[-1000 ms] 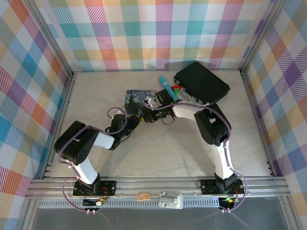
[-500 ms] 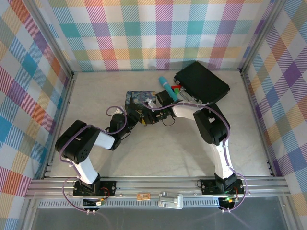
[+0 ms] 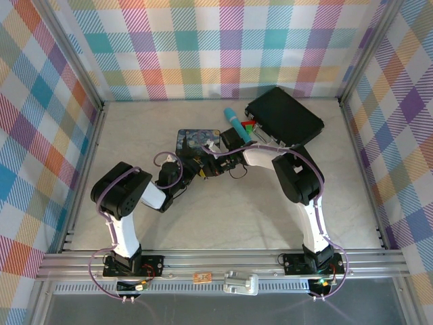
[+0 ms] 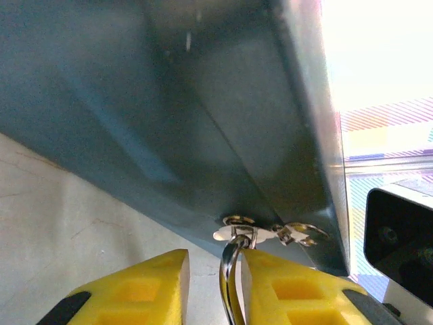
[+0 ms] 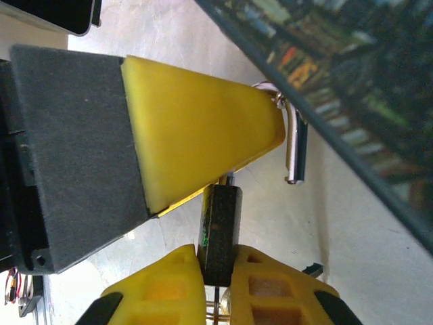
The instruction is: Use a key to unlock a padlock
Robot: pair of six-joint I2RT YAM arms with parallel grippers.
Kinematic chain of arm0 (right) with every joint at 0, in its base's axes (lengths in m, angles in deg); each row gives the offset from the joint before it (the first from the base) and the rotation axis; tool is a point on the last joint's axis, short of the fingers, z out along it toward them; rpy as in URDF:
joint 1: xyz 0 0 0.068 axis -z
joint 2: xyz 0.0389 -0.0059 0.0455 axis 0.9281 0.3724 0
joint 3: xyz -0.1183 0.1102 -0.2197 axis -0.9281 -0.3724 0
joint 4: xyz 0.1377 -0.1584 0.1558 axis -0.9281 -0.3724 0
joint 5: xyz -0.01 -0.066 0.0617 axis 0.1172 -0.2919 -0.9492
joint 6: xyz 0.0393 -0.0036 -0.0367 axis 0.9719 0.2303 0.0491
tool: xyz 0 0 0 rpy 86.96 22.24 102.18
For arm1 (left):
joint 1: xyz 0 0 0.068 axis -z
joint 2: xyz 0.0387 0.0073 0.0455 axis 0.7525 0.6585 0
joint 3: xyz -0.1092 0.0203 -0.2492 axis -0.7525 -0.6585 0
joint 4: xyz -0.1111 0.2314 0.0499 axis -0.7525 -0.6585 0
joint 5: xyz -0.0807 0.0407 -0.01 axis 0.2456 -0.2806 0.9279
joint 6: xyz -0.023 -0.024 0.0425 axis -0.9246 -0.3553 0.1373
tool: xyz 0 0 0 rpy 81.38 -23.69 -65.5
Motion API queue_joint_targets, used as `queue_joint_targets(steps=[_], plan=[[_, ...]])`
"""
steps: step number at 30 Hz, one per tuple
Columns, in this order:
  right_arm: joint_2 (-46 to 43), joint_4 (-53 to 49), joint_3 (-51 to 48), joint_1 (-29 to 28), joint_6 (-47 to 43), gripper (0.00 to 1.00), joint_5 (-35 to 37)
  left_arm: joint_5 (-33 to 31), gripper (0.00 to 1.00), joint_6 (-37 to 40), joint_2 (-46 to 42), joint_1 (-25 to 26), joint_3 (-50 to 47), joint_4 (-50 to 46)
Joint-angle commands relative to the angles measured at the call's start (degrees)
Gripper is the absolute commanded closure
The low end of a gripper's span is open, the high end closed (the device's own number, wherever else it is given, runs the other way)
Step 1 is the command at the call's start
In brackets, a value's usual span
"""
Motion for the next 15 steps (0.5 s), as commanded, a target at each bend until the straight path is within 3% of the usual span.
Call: queue_joint_targets(steps=[1, 9, 11, 15], plan=[[0.4, -0.3, 1.8, -0.2, -1.4, 0.96, -3.6, 0.7, 0.74, -1.0, 1.7, -0.6, 1.5, 3.5], [0.3, 0.0, 1.7, 0.0, -1.1, 0.95, -3.4, 1.0, 0.95, -1.0, 2.2, -0.7, 1.1, 3.7], [-0.1, 0.1, 1.6, 0.1, -0.4, 0.88, -2.6, 0.9, 1.00, -1.1, 2.1, -0.7, 0.6, 3.7], [-4.2, 2.3, -2.6, 0.1, 3.9, 0.68, 3.2, 0.8, 1.00, -1.4, 2.6, -0.7, -0.4, 4.5]])
